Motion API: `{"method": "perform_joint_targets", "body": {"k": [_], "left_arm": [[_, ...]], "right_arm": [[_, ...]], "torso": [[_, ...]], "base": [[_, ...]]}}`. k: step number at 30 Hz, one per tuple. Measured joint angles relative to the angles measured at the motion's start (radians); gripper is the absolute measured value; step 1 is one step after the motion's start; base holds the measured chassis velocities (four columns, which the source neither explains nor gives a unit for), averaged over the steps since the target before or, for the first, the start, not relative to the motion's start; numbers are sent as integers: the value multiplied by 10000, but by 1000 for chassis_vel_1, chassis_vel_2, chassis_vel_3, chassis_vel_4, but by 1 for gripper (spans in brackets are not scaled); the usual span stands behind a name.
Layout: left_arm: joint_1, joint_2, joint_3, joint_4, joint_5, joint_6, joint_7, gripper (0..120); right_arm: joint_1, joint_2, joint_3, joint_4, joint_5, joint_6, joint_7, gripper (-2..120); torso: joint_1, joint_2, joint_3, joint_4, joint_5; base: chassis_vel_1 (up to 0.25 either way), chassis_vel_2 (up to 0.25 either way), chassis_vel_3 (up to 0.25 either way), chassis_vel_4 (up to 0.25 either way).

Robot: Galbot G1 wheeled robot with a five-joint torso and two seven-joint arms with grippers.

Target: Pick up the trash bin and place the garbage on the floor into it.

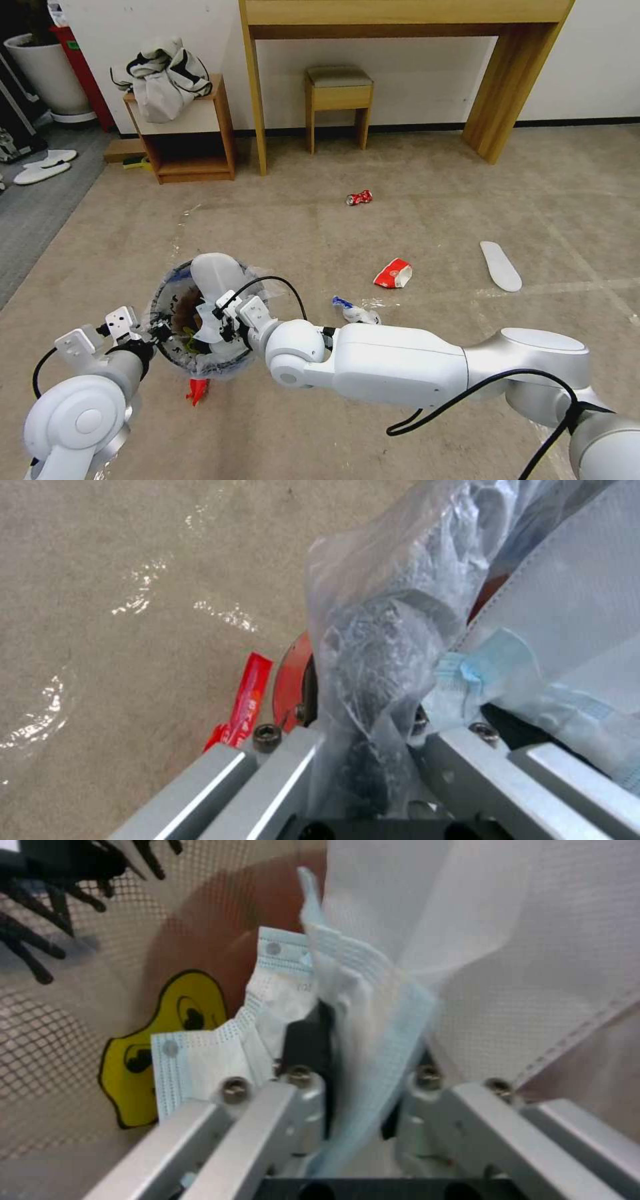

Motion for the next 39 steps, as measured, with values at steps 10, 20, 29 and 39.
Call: {"method": "perform_joint_targets", "body": {"k": [10, 20, 29, 39], "left_arm": [[-33, 0, 17, 136, 23, -6, 6, 0], [-65, -15, 39, 249, 41, -7, 7, 0], [-84, -3, 32, 320, 48, -8, 8, 0], [-161, 2, 42, 375, 46, -10, 7, 0]], "right_arm": [[30, -151, 93, 358, 17, -18, 134, 55], [57, -280, 308, 886, 179, -75, 324, 96], [180, -571, 913, 1705, 522, -189, 504, 100], [168, -775, 970, 2215, 755, -284, 670, 100]], "torso": [[0, 0, 0, 0, 0], [0, 0, 0, 0, 0], [0, 0, 0, 0, 0], [0, 0, 0, 0, 1]], "base": [[0, 0, 0, 0], [0, 0, 0, 0], [0, 0, 0, 0], [0, 0, 0, 0]]}}
